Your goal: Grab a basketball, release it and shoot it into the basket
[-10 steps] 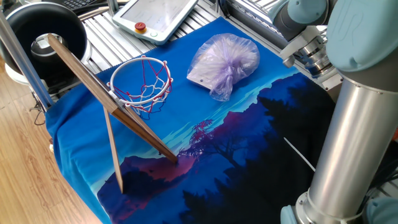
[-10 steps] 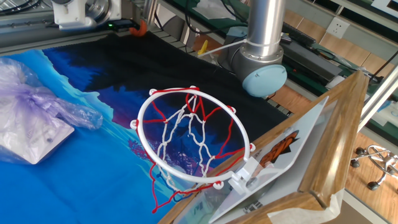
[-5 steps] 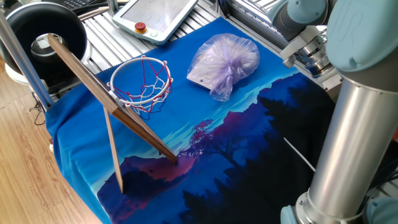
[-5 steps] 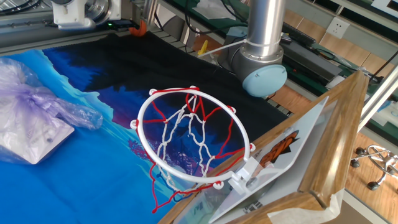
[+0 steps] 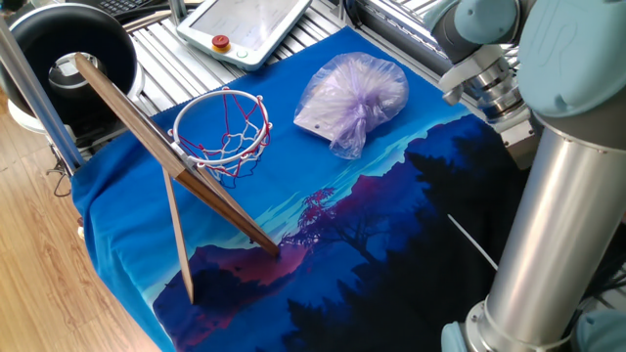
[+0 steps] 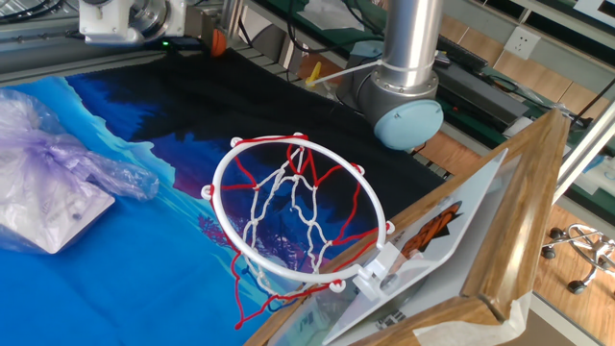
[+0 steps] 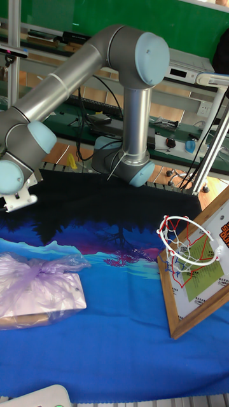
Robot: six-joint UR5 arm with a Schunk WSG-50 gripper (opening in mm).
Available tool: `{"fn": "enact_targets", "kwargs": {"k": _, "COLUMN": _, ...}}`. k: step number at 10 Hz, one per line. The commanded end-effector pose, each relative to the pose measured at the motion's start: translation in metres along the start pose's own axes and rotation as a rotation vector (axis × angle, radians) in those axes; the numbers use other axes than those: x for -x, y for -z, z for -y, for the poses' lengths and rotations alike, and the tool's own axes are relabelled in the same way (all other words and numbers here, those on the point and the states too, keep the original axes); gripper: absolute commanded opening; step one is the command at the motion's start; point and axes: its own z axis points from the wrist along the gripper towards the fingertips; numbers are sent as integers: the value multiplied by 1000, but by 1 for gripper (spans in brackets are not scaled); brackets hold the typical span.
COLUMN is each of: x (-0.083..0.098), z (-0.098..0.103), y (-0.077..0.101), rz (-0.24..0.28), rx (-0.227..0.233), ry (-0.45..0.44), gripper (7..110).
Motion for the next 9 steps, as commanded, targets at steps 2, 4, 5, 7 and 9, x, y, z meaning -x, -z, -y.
{"fn": "enact_targets", "kwargs": {"k": 2, "x": 40, "z": 29, "y": 6, "rz": 168, "rx": -111, "ry": -71, "gripper": 66}}
{"fn": "enact_targets", "kwargs": {"k": 4, "x": 31, "z": 21, "y": 3, "rz": 129, "rx": -79, "ry": -52, "gripper": 66}}
{"fn": "enact_targets", "kwargs": {"k": 5, "x": 6, "z": 7, "y": 1, "rz": 28, "rx": -25, "ry": -14, "gripper": 66}}
{"fn": "enact_targets", "kwargs": {"k": 7, "x": -22, "z": -3, "y": 1, "rz": -85, "rx": 15, "ry": 44, "gripper": 66}}
{"fn": "enact_targets", "kwargs": {"k": 9, "x": -34, "z": -3, "y": 3, "rz": -132, "rx": 12, "ry": -22, "gripper": 66}}
